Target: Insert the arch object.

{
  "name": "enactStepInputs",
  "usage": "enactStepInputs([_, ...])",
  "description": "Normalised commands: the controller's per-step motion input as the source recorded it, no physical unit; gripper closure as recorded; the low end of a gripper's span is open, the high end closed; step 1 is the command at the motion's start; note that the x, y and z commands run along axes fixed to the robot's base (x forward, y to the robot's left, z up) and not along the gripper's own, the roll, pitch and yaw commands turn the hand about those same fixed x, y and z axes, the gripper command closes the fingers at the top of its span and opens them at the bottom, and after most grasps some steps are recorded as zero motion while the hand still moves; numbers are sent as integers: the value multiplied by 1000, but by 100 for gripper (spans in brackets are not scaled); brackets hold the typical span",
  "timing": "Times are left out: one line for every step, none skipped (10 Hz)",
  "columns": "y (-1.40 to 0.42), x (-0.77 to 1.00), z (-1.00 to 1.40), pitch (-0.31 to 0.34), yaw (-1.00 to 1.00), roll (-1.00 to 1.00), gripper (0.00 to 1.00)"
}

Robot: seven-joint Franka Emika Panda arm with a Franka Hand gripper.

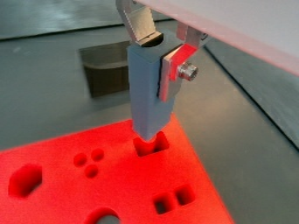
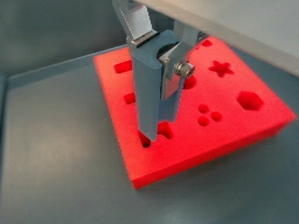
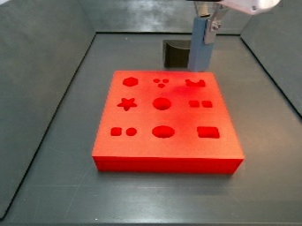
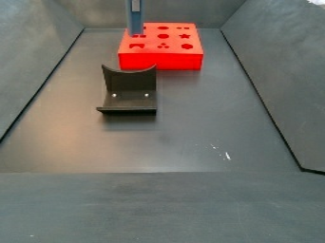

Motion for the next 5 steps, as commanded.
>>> enactStepInputs([0, 0, 0, 0, -1000, -1, 100])
enactStepInputs([0, 0, 0, 0, -1000, 0, 100])
enactStepInputs([0, 0, -3, 0, -1000, 0, 100])
enactStepInputs([0, 0, -31, 0, -1000, 0, 100])
enactStepInputs([0, 31, 0, 9, -963, 0, 100])
